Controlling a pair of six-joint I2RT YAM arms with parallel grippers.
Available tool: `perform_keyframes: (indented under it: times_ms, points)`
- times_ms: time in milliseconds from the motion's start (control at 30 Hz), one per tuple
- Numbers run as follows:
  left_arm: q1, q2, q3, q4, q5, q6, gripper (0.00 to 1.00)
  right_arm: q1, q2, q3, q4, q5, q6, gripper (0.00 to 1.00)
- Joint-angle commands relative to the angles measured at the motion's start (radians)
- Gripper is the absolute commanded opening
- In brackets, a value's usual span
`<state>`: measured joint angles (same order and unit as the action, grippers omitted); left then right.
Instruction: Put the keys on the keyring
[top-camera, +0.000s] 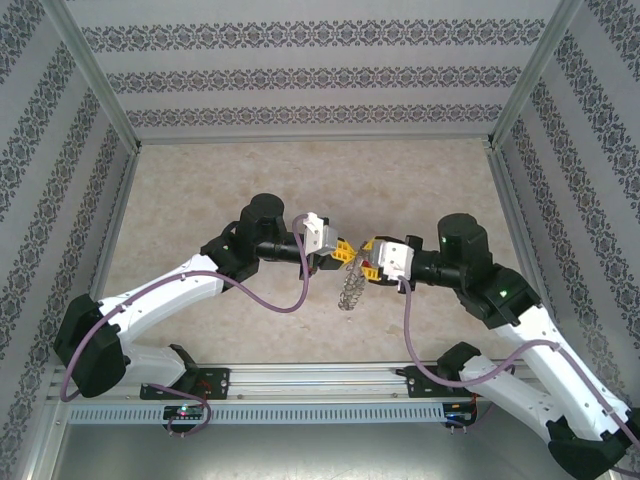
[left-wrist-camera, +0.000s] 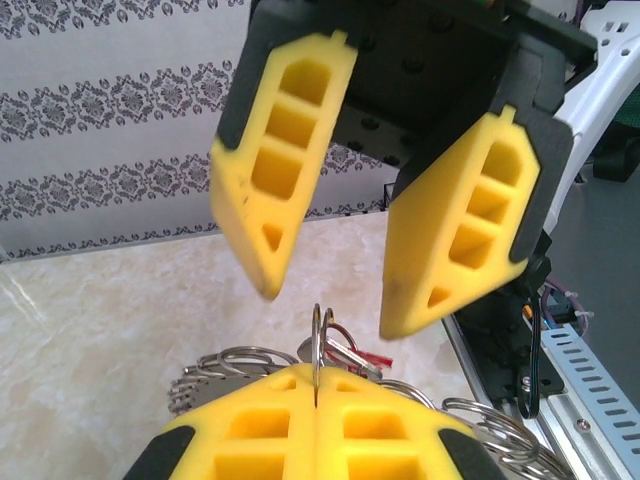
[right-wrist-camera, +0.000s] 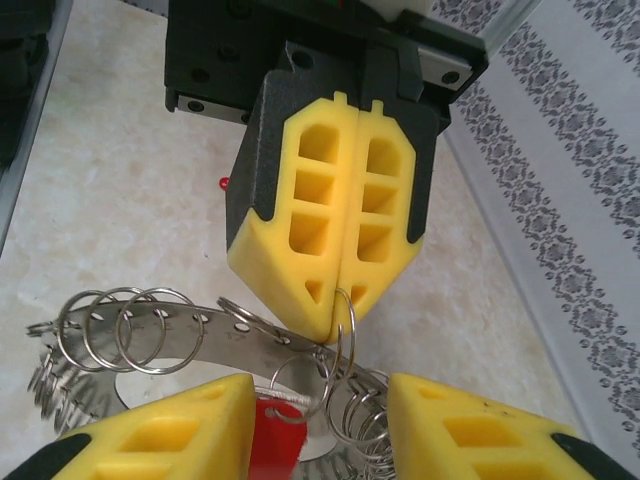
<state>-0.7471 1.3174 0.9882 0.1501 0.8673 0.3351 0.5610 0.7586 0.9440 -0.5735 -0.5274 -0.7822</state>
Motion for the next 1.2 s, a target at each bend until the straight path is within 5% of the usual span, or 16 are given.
perform_keyframes:
  times_ms: [0, 700, 1167]
  points:
    - [-0.014, -0.031, -0.003, 0.057, 0.032, 0.004, 0.0, 0.008, -0.011, -0.007, -0.02, 0.003, 0.015, 0.39]
    - [-0.015, -0.008, 0.02, -0.08, 0.065, 0.094, 0.0, -0.009, 0.128, 0.102, -0.097, -0.107, 0.021, 0.31]
    - [-0.014, 0.011, 0.034, -0.102, 0.062, 0.09, 0.0, -0.009, 0.164, 0.119, -0.125, -0.124, 0.025, 0.03]
